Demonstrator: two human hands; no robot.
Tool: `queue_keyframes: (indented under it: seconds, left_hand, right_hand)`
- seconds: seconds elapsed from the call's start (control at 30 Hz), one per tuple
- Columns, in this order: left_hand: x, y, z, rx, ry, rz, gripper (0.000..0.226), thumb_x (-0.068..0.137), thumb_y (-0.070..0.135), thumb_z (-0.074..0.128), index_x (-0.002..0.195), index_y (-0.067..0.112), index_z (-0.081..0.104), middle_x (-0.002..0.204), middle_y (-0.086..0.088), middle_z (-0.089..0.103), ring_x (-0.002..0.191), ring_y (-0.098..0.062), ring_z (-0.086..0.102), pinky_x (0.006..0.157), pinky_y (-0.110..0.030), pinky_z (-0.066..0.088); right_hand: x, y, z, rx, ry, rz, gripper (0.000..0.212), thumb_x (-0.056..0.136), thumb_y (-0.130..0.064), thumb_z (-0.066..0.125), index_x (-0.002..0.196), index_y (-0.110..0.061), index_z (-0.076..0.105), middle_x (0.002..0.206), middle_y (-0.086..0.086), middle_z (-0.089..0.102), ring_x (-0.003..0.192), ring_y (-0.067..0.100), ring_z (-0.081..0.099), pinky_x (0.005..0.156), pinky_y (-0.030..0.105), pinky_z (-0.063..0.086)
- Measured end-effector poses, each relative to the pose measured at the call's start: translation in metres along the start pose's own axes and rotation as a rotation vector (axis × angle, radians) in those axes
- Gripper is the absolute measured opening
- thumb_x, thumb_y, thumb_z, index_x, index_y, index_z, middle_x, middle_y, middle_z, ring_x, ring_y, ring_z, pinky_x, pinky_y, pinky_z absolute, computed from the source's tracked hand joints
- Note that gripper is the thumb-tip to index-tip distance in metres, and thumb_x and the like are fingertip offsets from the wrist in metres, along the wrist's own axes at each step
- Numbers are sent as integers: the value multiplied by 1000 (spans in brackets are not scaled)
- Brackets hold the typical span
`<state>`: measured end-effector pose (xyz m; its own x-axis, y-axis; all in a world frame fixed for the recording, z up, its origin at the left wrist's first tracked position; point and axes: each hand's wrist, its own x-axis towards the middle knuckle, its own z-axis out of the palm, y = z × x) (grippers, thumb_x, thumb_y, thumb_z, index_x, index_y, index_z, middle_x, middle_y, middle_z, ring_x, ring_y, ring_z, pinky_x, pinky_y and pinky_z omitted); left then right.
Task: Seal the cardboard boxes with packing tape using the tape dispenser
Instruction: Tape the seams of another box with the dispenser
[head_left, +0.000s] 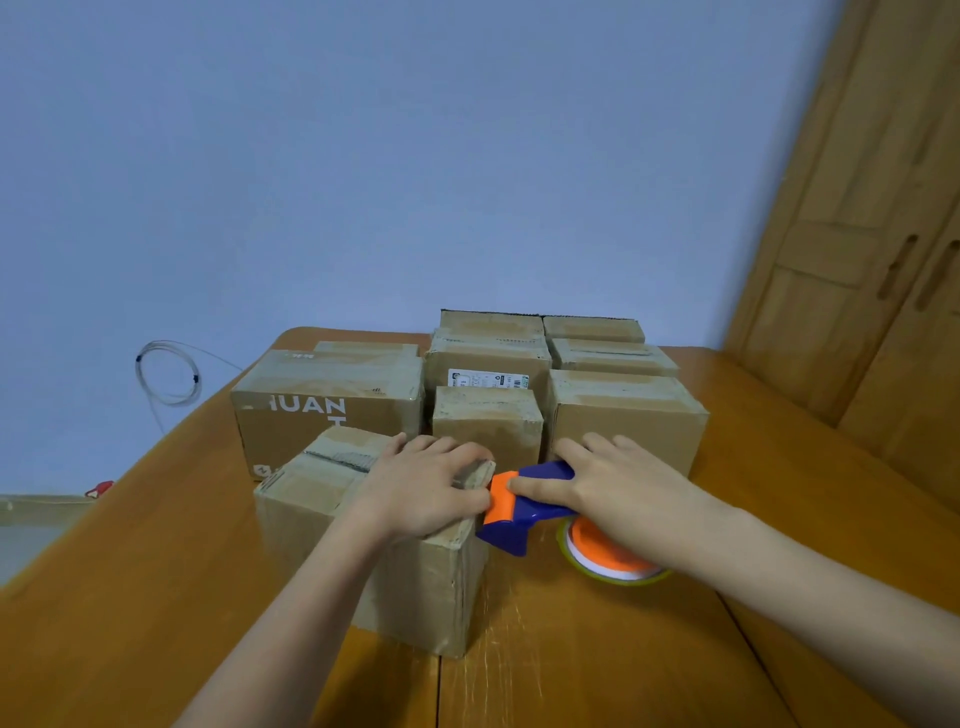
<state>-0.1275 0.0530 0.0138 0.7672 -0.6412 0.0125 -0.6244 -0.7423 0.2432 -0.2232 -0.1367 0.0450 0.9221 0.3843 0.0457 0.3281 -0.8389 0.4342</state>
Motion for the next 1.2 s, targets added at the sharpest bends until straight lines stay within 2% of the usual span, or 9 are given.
queue_keyframes:
  seconds: [0.13,0.27,0.4,0.53,0.67,0.83,0.93,1.1,1.2]
  left_hand:
    - [0,-3,1,4,4,-5,84,62,71,20,139,41,35,144,10,42,137,-14,30,116,-42,10]
    - [2,-6,2,16,7,-6,75,70,68,25,139,41,35,145,9,41,137,-15,30,116,-41,11]
    - [3,-8,2,14,13,0,91,57,76,14,139,42,35,143,10,42,136,-15,30,115,-41,11]
    - [4,-8,3,11,40,4,91,55,76,13,136,44,37,142,11,44,135,-15,32,116,-41,14]
    - [4,-8,4,3,39,5,88,55,75,15,134,45,39,140,11,46,134,-15,34,115,-42,16]
    - [3,-13,5,-3,37,20,76,61,71,20,132,48,38,140,13,46,133,-12,34,116,-43,14]
    - [3,-12,5,6,45,13,70,68,69,23,133,48,38,140,13,45,133,-12,34,116,-42,14]
    - [-1,-8,3,15,52,23,91,58,85,12,136,46,38,142,14,45,134,-11,34,116,-40,17]
    - [0,-3,-2,20,-14,-14,101,50,93,17,137,44,36,143,11,44,136,-15,33,115,-42,17]
  right_hand:
    - [-12,-5,25,143,56,87,72,100,-19,47,150,-43,2,138,7,36,120,25,39,96,34,34]
    - [-23,-11,58,253,151,193,102,54,-17,91,140,-35,40,106,1,62,85,16,61,64,26,51]
    - [-29,-20,76,396,139,233,98,70,-5,79,148,-36,28,123,7,56,103,24,57,79,32,49]
    - [-35,-30,83,384,170,300,117,37,-11,96,139,-30,41,107,4,62,85,22,65,61,25,54]
    - [-36,-30,84,310,148,306,119,32,-24,98,137,-30,43,105,1,63,82,18,65,58,23,53]
    - [-47,-29,90,272,7,295,123,17,-42,96,130,-29,50,99,0,66,76,19,66,54,23,53]
    - [-47,-23,90,234,27,287,121,22,-40,97,132,-31,49,101,2,65,80,19,66,57,25,53]
    - [-35,-31,93,187,23,216,114,26,-45,95,130,-33,52,101,1,64,79,18,65,56,25,53]
    - [-26,-33,87,183,45,179,103,42,-42,93,134,-35,47,106,3,63,85,20,64,60,28,53]
